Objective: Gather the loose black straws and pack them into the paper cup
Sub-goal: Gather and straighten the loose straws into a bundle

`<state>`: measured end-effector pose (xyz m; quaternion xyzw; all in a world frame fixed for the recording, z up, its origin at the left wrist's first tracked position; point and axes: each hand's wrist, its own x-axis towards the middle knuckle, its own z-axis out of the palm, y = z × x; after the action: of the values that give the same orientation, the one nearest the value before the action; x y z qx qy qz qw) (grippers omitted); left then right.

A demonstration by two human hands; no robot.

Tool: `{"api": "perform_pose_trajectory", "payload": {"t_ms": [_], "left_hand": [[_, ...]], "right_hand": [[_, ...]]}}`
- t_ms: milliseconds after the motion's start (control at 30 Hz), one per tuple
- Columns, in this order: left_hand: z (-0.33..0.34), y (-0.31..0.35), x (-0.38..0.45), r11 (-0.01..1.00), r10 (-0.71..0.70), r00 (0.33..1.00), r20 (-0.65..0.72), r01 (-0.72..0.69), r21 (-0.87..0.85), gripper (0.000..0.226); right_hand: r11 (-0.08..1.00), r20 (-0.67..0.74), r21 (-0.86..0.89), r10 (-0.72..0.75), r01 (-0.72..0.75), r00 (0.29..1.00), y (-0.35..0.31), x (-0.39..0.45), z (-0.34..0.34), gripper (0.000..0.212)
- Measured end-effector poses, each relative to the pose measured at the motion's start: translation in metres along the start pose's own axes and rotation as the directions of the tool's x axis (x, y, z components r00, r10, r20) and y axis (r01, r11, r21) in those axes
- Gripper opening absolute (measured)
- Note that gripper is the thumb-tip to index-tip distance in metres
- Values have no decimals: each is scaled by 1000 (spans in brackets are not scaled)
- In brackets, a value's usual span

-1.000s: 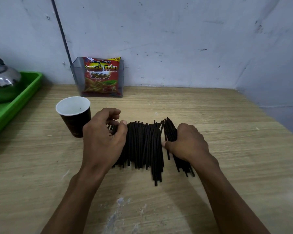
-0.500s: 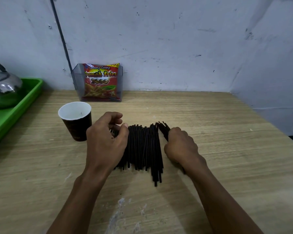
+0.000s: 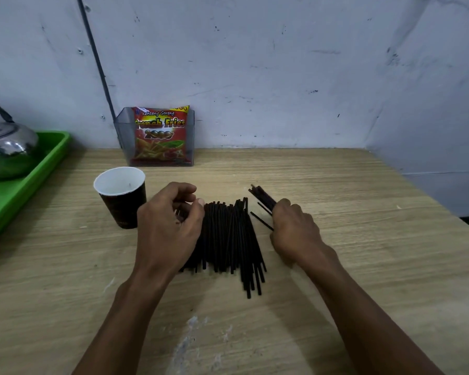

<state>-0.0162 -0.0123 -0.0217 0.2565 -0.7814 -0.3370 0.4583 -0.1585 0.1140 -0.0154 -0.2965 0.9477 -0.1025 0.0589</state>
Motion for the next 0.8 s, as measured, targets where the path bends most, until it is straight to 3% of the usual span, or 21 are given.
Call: {"api": "perform_pose_trajectory", "payload": {"t_ms": [133,267,433,567,667,800], "left_hand": [[-5,5,2,1000,5,999,-41,-4,13,16],[-2,17,3,1000,-17,998,-61,16,-21,15],[27,50,9,992,-43,994,98,54,-117,13],[53,69,13,975,-57,986,154,88,-203,10],[69,79,13,954,-85,980,178,132,-269,9],[82,87,15,927,-115,976,186,173,-332,7]], "right_hand": [[979,-3,202,5,-5,1000,19,11,-16,25],[872,-6,489,-8,10,1000,43,25,-17,20],[512,-134,848,-37,134,990,55,27,-24,11],[274,-369,900,63,339,927,51,25,-23,12],[90,-446,895,159,437,881,48,24,-21,18],[-18,-525,842,200,539,828,42,23,-25,20]]}}
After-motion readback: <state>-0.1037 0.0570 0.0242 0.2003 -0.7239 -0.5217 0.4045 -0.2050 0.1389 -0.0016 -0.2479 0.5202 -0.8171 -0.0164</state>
